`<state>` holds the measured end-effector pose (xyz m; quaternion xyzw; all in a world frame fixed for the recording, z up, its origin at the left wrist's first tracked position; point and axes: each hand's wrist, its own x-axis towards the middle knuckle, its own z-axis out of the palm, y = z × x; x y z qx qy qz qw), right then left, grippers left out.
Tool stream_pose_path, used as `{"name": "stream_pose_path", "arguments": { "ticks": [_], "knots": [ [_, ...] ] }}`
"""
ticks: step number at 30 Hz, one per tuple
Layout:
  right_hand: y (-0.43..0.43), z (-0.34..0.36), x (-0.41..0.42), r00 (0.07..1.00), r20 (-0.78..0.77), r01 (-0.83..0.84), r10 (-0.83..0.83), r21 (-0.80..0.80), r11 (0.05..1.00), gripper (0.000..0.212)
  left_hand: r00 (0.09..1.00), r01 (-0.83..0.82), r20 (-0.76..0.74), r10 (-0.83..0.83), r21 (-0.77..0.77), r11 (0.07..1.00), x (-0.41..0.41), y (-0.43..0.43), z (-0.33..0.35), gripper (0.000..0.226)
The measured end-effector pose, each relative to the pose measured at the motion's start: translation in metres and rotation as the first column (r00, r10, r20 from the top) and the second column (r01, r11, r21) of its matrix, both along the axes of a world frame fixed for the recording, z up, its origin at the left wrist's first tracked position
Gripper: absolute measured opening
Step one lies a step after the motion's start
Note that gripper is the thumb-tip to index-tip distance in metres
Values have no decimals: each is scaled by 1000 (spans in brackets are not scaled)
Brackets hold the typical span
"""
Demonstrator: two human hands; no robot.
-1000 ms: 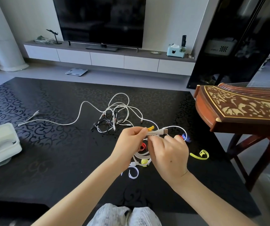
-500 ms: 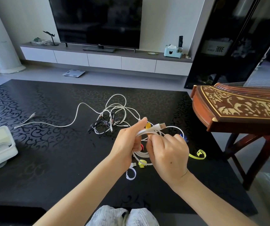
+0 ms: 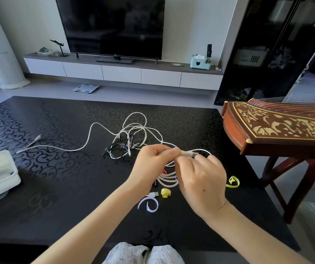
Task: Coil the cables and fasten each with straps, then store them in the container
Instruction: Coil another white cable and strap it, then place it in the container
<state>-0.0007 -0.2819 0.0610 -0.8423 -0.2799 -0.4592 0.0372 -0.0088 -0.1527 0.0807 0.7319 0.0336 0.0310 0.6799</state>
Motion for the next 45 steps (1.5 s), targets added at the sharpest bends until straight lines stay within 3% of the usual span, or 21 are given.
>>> {"name": "stream_pose_path", "arguments": {
  "ticks": [7, 10, 12, 14, 16, 17, 19, 24, 27, 28, 33, 36, 39, 43, 45],
  "knots": [
    [-20, 29, -2, 996, -91, -29, 6, -247, 969, 28, 993, 71, 62, -96, 327, 942, 0, 5, -2, 15],
    [-26, 51, 10, 957, -276, -176, 91, -301, 937, 20, 981, 153, 52, -188, 388, 909, -2, 6, 0, 17],
    [-26, 71, 16, 864, -496, -255, 92, -271, 928, 14, 972, 200, 36, -232, 392, 898, -2, 7, 5, 17],
    [-29, 88, 27, 689, -721, -305, 78, -191, 933, 12, 958, 253, 35, -285, 367, 895, -2, 7, 10, 16],
    [-32, 95, 35, 377, -914, -320, 147, 21, 947, 13, 938, 301, 58, -341, 349, 887, -4, 8, 14, 15],
    [-33, 97, 40, 226, -950, -296, 217, 145, 944, 12, 928, 323, 66, -366, 344, 882, -5, 9, 16, 14],
    [-34, 97, 46, 37, -949, -249, 313, 294, 923, 10, 912, 363, 74, -403, 312, 878, -9, 10, 17, 16],
    [-41, 76, 54, -247, -791, -99, 560, 596, 797, 16, 899, 385, 142, -414, 194, 902, -15, 8, 21, 22],
    [-37, 56, 54, -553, -476, 144, 683, 753, 642, 26, 895, 379, 212, -393, 108, 919, -17, 4, 25, 22],
    [-35, 51, 53, -615, -363, 237, 700, 762, 603, 27, 897, 375, 212, -388, 100, 921, -17, 4, 26, 23],
    [-27, 44, 47, -693, -90, 465, 715, 702, 539, 26, 901, 361, 204, -384, 141, 922, -16, 6, 30, 18],
    [-24, 39, 45, -673, 57, 596, 738, 632, 495, 26, 927, 217, 238, -288, 284, 934, -12, 5, 29, 18],
    [-25, 34, 45, -616, 62, 647, 785, 609, 459, 25, 920, 79, 332, -209, 365, 928, -10, 1, 28, 5],
    [-24, 32, 47, -592, 55, 653, 804, 617, 439, 22, 909, 61, 357, -214, 395, 917, -9, 1, 29, 28],
    [-24, 34, 46, -568, 11, 641, 823, 632, 435, 21, 922, 52, 333, -197, 396, 917, -8, 0, 29, 26]
  ]
}}
